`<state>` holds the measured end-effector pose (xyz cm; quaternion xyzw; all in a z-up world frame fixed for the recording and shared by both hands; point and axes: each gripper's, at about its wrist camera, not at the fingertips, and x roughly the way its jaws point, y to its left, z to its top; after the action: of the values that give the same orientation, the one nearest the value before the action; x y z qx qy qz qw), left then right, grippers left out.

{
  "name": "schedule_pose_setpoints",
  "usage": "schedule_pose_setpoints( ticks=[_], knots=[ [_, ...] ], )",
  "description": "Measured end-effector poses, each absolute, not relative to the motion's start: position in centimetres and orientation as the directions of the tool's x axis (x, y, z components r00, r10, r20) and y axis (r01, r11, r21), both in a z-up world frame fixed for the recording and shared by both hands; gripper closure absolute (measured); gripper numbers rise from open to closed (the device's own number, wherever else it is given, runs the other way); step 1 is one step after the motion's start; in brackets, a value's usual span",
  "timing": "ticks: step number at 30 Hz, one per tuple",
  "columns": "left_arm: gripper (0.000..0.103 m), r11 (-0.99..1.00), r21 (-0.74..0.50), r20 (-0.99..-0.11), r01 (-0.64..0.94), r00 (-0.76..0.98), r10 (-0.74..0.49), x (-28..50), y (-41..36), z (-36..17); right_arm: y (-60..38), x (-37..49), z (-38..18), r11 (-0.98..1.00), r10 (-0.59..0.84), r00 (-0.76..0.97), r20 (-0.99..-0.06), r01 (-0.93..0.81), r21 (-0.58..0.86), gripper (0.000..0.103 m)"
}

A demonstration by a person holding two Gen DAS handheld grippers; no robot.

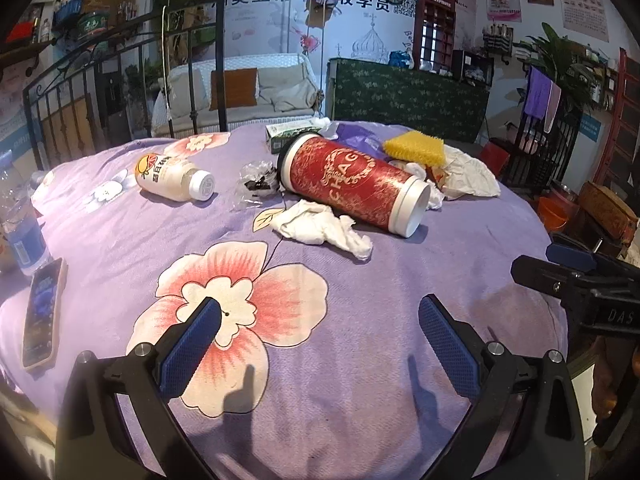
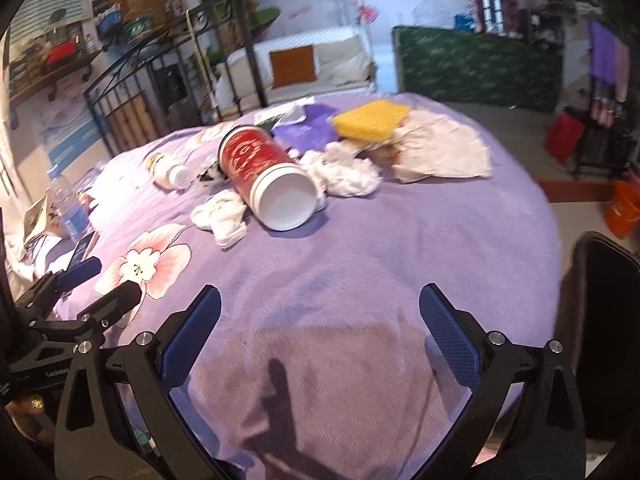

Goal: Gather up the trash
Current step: 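Reach the right tool to the red paper cup and close on it, then grasp the juice bottle with the left tool while the right tool holds the red cup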

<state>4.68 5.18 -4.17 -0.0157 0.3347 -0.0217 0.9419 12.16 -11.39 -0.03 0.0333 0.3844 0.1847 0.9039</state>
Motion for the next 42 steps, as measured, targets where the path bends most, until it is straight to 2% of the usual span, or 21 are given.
schedule_pose_setpoints(
  ticks=[10, 13, 14, 18, 23, 27, 30, 42],
  knots=[
    [0.006, 0.996, -0.08, -0.72, -0.03, 0.693, -0.037, 7.3, 9.9, -4.4, -4.2, 21.4, 1.8, 0.82, 0.452, 0.443, -0.775, -0.548, 0.165, 0.005],
    [0.006, 0.997, -0.074, -0.736, -0.038, 0.676, -0.029, 7.7, 10.7, -4.4, -1.5, 25.0, 2.2, 0.796, 0.427, 0.404, -0.809, -0.592, 0.125, 0.005],
    [0.006, 0.997, -0.07, -0.743, -0.043, 0.669, -0.024, 7.8, 11.0, -4.4, -0.4, 26.2, 2.3, 0.774, 0.428, 0.371, -0.824, -0.62, 0.123, 0.01],
    [0.006, 0.996, -0.067, -0.757, -0.059, 0.653, -0.012, 8.4, 12.4, -4.1, 3.1, 29.9, 1.0, 0.734, 0.36, 0.296, -0.885, -0.676, 0.072, 0.016],
    [0.006, 0.992, -0.089, -0.787, -0.093, 0.617, -0.013, 9.5, 14.7, -4.1, 6.3, 33.2, -1.8, 0.715, 0.259, 0.223, -0.94, -0.698, 0.031, 0.016],
    [0.006, 0.984, -0.128, -0.813, -0.125, 0.582, -0.032, 10.5, 16.5, -4.8, 7.9, 34.6, -3.9, 0.711, 0.201, 0.154, -0.967, -0.702, 0.036, 0.024],
    [0.006, 0.977, -0.145, -0.827, -0.156, 0.561, -0.033, 11.6, 17.7, -5.1, 8.3, 35.2, -4.8, 0.715, 0.175, 0.149, -0.973, -0.698, 0.022, 0.028],
    [0.01, 0.897, -0.282, -0.824, -0.339, 0.566, -0.045, 19.2, 23.7, -3.0, 5.2, 34.3, -1.2, 0.737, 0.31, 0.226, -0.923, -0.671, 0.083, 0.029]
  ],
)
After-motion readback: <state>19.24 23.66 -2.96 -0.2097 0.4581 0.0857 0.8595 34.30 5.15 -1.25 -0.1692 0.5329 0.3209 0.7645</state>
